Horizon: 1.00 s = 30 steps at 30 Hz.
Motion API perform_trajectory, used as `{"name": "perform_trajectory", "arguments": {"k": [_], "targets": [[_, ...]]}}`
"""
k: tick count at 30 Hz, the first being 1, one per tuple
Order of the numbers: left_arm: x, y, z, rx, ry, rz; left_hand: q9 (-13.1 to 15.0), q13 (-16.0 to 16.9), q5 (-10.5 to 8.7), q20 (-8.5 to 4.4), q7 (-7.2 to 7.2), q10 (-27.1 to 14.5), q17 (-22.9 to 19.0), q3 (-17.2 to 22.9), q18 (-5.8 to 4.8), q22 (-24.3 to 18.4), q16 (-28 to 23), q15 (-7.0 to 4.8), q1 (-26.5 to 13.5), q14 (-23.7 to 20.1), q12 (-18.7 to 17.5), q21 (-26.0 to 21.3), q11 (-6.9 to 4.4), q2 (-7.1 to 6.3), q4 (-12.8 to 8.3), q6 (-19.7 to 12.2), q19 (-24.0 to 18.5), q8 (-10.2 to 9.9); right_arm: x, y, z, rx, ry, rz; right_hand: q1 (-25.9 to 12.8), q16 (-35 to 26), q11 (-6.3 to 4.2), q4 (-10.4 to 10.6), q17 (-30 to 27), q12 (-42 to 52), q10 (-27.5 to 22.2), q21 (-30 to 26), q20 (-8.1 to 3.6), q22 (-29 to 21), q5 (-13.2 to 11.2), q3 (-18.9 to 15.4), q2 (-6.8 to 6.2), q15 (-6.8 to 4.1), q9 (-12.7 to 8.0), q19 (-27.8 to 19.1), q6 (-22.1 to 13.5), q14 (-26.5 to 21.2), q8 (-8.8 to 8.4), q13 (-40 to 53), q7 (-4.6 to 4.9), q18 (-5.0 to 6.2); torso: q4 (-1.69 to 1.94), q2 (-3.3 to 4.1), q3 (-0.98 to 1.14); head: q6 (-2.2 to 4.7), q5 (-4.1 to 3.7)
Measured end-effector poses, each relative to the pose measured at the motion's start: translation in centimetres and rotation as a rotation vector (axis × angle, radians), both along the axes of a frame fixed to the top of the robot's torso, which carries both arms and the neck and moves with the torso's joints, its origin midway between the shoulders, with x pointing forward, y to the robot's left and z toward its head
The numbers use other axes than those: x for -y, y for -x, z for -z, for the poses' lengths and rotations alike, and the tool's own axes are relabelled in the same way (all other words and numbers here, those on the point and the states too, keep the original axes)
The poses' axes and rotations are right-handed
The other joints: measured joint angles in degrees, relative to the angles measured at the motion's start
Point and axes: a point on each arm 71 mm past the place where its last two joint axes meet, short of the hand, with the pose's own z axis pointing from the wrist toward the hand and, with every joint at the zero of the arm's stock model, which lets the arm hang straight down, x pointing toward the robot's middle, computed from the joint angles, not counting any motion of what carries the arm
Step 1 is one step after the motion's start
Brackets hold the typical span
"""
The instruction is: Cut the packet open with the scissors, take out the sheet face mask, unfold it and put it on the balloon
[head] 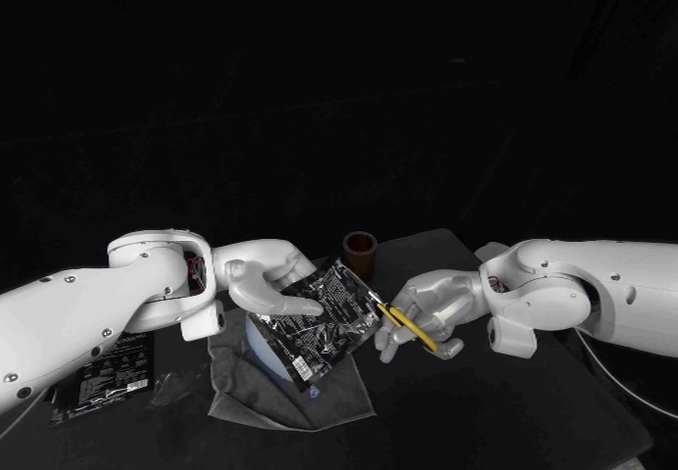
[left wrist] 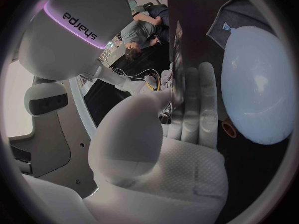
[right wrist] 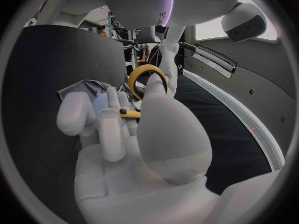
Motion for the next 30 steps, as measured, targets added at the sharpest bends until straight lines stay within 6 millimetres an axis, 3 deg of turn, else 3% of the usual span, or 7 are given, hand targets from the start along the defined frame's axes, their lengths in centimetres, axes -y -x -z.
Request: {"name": "perform_trajectory", "arguments": {"k": [26, 30], "targets": [[-0.32, -0.14, 0.14, 0.004, -0.009, -0.007, 0.00, 0.01, 0.14, 0.00, 0.06, -0.01, -0.03, 0.00, 0.01, 0.01, 0.00, 0.02, 0.05, 0.02, 0.00, 0.00, 0.01, 0.05, 0.00, 0.14, 0.00, -0.07, 0.73, 0.33, 0.02, -0.013, 0.021, 0.009, 0.22, -0.01, -0.11, -0.15, 0.03, 0.60, 0.93, -0.66, 0.00, -0.02, 0.00, -0.63, 0.22, 0.00, 0.15, 0.00, 0.58, 0.00, 0.72, -0.26, -0.16, -0.39, -0.03, -0.02, 0.00, -0.17, 0.09], [-0.30, -0.09, 0.14, 0.005, -0.009, -0.005, 0.00, 0.00, 0.13, 0.00, -0.04, -0.01, 0.01, 0.00, 0.01, 0.01, 0.00, 0.03, 0.05, 0.03, 0.00, 0.00, 0.01, 0.05, 0.00, 0.24, 0.00, -0.23, 0.86, 0.39, 0.01, -0.013, 0.021, 0.012, 0.22, -0.23, -0.11, 0.01, -0.01, 0.60, 0.93, -0.66, -0.13, 0.00, 0.00, -0.79, 0.22, 0.00, 0.14, -0.13, 0.58, 0.00, 0.72, -0.26, -0.16, 0.20, -0.03, -0.01, 0.03, -0.16, 0.13]]}}
